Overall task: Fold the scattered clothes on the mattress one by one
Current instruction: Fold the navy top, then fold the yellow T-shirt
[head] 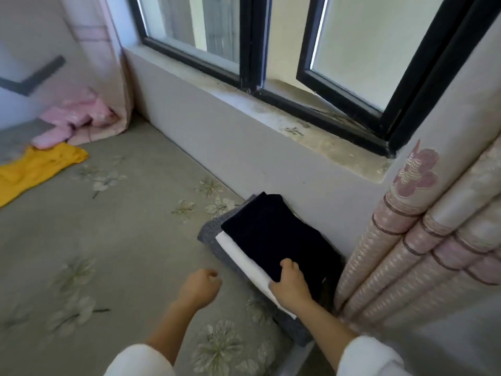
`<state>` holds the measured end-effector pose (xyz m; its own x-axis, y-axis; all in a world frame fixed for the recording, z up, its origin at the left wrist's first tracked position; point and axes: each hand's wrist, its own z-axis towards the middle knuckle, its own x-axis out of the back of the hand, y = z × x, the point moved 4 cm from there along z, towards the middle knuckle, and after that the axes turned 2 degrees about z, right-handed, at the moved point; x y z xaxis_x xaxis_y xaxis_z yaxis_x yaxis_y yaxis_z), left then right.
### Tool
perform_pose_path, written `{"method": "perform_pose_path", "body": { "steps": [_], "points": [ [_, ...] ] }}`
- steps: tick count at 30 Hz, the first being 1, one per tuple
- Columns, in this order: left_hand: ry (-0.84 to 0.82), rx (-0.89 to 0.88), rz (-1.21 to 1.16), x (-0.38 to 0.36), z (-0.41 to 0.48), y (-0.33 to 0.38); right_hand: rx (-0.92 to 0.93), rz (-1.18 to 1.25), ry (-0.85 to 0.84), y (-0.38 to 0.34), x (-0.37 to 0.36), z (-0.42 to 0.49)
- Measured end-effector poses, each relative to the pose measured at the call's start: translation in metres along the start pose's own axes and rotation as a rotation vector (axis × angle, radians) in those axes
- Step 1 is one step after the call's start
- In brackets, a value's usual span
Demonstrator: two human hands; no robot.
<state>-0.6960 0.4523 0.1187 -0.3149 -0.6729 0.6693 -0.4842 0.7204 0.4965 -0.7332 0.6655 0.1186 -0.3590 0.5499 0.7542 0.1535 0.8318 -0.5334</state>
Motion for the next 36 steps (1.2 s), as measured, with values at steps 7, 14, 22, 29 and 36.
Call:
{"method": "perform_pose_path", "body": {
  "steps": [7,14,22,29,36],
  "points": [
    [0.258,0.172,-0.162,0.022,-0.148,-0.136,0.251,-0.048,-0.212,-0.103,-0.11,-0.118],
    [0.515,0.512,-0.339,0.023,-0.352,-0.33,0.528,-0.172,-0.52,-0.186,-0.265,-0.299],
    [0.775,0.738,-0.421,0.026,-0.54,-0.465,0.872,-0.25,-0.734,-0.295,-0.381,-0.468],
    [0.905,0.816,-0.438,0.054,-0.621,-0.559,1.029,-0.312,-0.813,-0.368,-0.475,-0.566],
    [0.953,0.871,-0.402,0.117,-0.667,-0.686,1.067,-0.33,-0.847,-0.466,-0.582,-0.621]
  ]
}}
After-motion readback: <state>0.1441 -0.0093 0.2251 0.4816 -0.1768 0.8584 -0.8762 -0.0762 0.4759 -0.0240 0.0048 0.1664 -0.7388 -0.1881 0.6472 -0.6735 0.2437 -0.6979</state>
